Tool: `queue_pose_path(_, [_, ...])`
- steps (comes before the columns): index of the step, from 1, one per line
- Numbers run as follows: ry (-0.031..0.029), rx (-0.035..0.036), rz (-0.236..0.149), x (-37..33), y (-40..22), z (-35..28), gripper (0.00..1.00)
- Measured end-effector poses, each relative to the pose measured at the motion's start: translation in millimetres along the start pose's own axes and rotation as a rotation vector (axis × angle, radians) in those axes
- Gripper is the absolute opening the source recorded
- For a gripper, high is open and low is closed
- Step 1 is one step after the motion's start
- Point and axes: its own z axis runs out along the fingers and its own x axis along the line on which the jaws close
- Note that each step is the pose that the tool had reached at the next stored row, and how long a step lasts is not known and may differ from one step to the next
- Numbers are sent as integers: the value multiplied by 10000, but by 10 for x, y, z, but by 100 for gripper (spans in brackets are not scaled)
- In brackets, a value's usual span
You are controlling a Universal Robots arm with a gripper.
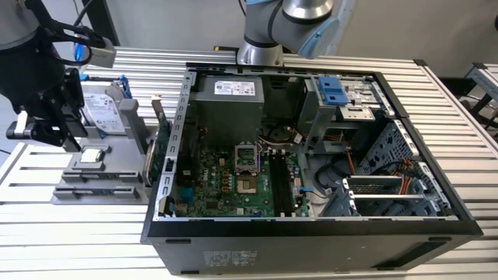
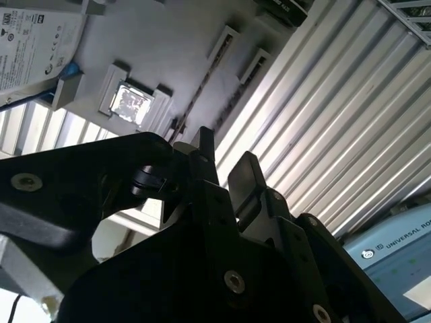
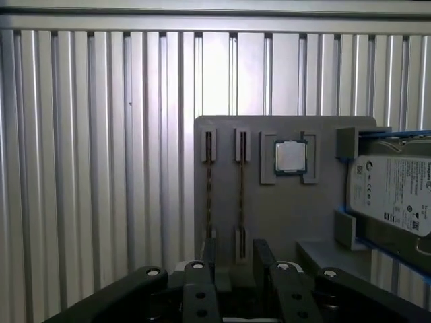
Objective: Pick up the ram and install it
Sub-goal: 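Pick up the ram and move it above insertion slot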
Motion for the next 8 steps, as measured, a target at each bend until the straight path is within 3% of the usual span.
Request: queue_pose_path(8, [0, 6, -2, 3, 10, 129, 100])
